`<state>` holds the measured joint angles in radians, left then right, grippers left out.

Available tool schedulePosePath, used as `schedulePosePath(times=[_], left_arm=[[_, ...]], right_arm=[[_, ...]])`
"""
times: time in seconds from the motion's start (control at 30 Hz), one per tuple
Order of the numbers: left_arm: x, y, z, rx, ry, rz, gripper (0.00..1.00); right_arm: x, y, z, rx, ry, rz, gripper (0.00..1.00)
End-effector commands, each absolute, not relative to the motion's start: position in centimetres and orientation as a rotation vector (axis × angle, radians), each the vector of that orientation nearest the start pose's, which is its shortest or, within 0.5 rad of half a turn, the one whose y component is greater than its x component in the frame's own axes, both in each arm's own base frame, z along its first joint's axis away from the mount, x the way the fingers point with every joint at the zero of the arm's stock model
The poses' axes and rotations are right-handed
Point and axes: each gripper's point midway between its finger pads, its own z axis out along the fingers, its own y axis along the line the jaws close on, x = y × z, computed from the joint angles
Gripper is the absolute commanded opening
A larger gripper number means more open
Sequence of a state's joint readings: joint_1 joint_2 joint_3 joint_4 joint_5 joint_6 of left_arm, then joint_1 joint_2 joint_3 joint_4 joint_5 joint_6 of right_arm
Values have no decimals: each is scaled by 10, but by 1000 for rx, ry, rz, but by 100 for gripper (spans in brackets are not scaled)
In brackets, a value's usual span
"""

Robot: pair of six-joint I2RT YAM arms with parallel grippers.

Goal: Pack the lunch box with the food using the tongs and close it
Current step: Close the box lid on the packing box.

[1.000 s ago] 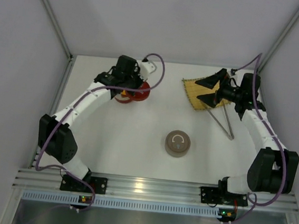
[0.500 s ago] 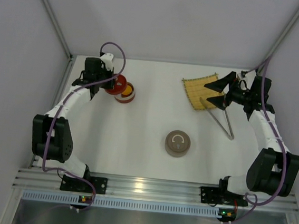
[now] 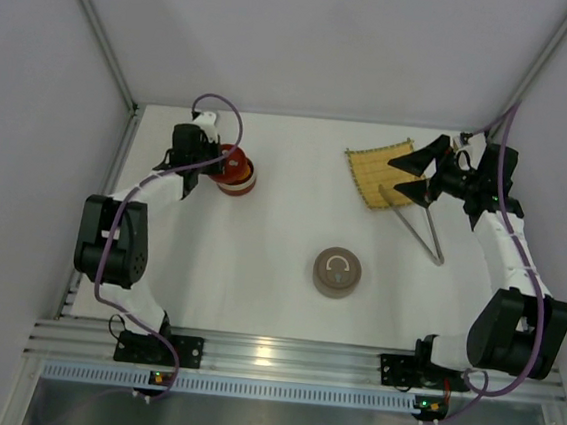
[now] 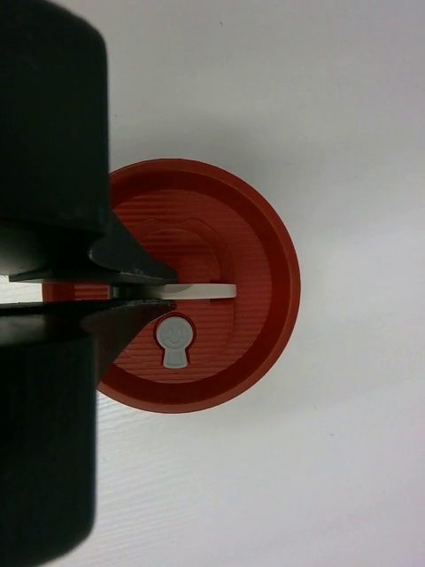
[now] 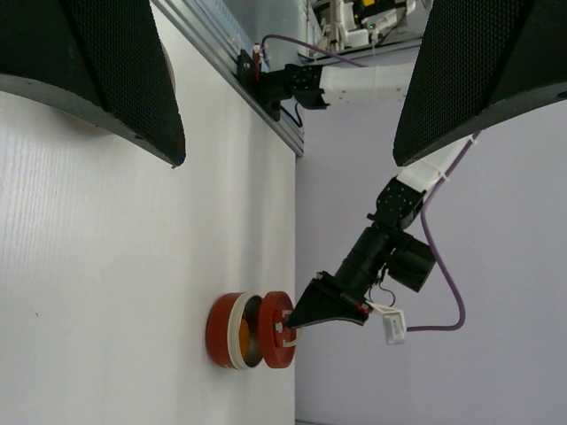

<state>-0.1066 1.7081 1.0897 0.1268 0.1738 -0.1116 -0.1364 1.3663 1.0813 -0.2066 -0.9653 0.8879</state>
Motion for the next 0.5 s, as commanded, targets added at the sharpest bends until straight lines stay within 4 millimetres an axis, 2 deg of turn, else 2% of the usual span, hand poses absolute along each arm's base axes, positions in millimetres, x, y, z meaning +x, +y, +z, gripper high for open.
schedulePosePath(times=[0.0, 0.47], left_arm=[[508, -94, 160, 100, 1935, -319, 0], [508, -107, 139, 139, 1982, -347, 0]], right_arm=[[358, 109, 280, 414, 2067, 1409, 99], [361, 109, 273, 428, 2078, 1413, 99]])
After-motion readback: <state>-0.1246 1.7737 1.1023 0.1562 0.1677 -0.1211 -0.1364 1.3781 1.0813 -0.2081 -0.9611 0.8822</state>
